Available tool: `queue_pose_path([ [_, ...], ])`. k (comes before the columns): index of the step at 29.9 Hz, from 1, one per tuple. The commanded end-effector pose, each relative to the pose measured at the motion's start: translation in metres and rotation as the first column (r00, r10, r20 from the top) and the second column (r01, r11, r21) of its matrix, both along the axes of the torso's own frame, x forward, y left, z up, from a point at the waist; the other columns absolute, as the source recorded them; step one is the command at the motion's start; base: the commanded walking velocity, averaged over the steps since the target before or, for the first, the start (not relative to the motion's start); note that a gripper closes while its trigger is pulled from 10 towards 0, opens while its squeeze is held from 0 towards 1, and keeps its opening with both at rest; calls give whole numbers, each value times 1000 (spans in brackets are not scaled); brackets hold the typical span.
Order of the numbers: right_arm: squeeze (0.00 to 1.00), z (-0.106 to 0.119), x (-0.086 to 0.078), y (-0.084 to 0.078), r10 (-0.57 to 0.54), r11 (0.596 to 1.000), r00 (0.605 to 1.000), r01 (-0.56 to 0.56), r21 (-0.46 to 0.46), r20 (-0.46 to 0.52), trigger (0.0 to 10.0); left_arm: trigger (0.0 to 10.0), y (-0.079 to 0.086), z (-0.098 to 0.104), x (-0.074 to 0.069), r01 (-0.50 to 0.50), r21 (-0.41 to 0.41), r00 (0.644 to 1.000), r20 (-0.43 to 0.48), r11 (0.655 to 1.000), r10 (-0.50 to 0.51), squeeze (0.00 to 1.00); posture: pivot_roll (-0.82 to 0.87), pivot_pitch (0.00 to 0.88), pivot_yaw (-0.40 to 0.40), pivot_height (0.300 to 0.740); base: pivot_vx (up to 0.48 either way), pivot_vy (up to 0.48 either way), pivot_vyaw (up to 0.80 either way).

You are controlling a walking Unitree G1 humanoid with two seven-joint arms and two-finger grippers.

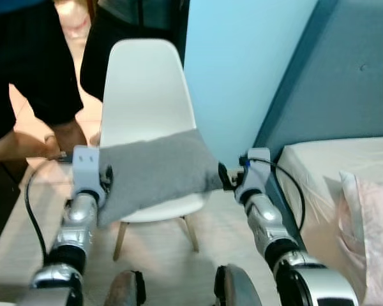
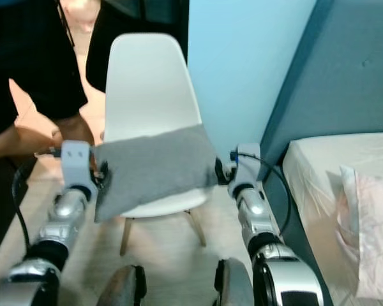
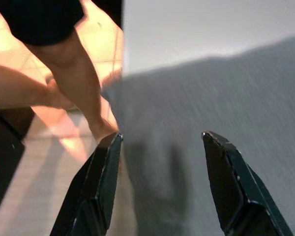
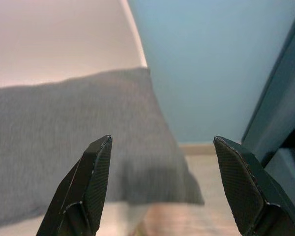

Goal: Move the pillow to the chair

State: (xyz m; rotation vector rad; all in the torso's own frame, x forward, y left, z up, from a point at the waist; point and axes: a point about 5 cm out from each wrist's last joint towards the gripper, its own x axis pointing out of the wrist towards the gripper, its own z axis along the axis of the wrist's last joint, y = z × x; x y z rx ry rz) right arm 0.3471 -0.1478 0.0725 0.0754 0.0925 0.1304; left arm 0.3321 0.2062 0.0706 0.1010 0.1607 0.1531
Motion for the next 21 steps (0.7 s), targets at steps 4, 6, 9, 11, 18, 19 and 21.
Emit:
queue_pose_path([
  [4,0,-8,-4,2,23,1000,999,-23,11,-38,10000,10000,-9,-8,-5,36,16,999,-22,999,-35,0,114,35,-75,606,0,0,0],
  [6,0,-12,-6,2,34,999,998,-33,22,-59,10000,10000,-11,-12,-7,32,-4,999,-35,999,-32,0,113,43,-78,606,0,0,0],
  [9,0,-19,-12,5,81,995,994,-77,55,-74,10000,10000,-12,-17,-15,18,-32,998,-64,999,-20,0,113,54,-78,610,0,0,0],
  [11,0,-19,-12,5,81,995,994,-77,55,-74,10000,10000,-12,-17,-15,18,-32,998,-64,999,-20,0,113,54,-78,610,0,0,0],
  [18,0,-29,-20,9,92,996,990,-89,30,-109,10000,10000,-20,-21,-25,55,-17,996,-72,998,-56,0,107,63,-88,635,0,0,0],
  [19,0,-30,-21,10,96,995,989,-93,29,-110,10000,10000,-21,-21,-26,54,-18,996,-72,998,-55,0,107,63,-88,640,0,0,0],
  [21,0,-31,-23,11,104,994,988,-101,32,-112,10000,10000,-22,-22,-28,51,-18,996,-71,999,-52,0,109,59,-93,650,0,0,0],
])
